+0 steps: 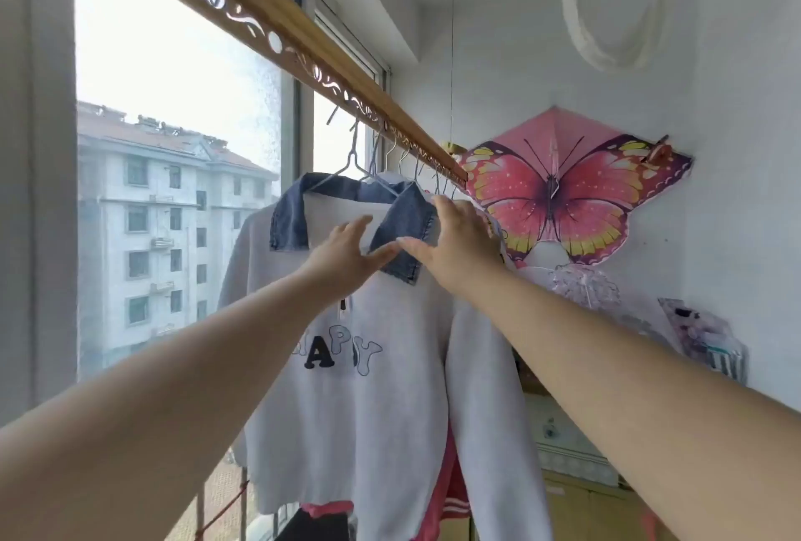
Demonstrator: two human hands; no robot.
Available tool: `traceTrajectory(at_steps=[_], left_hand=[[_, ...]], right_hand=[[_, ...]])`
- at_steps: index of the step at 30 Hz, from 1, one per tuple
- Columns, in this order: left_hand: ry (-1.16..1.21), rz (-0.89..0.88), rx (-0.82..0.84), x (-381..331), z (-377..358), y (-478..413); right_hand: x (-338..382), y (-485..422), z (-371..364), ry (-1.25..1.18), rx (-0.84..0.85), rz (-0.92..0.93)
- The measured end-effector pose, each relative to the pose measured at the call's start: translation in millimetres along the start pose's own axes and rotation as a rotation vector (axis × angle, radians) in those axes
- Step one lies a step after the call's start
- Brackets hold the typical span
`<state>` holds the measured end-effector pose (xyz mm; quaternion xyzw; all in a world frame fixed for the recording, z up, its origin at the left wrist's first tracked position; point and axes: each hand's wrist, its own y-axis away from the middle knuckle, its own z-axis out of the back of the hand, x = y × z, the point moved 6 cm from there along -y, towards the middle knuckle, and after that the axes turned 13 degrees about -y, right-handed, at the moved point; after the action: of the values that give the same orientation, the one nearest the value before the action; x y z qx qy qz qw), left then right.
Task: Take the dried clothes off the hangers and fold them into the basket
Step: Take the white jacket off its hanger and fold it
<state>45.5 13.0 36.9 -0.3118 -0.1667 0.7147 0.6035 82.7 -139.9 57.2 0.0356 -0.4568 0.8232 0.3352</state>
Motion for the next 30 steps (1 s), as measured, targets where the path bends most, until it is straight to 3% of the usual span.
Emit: traceTrajectory(at_steps=[5,9,14,19,25,30], left_hand=[[0.164,-0.002,0.017,-28,-10,-16],[0.084,0.104,-0.101,-45,0,-18],[0.057,0.184,-0.096,-52,3,-14],[0.302,0.284,-0.02,-45,6,-1],[0.469,0.39,0.031,-39,28,17],[0.142,0.352,0.045,-50,43,32]], right_hand=[[-9,-28,10,-0.147,0.0,0.025],[3,-52,22,-0.161,-0.021,0.131],[31,-73,11,-0.171,0.24,0.226],[48,-94,3,-0.028,0.347,0.157],[50,-100,-12,-0.467,0.526,-0.045],[56,-91,-27,-0.742,0.613,-0.154]])
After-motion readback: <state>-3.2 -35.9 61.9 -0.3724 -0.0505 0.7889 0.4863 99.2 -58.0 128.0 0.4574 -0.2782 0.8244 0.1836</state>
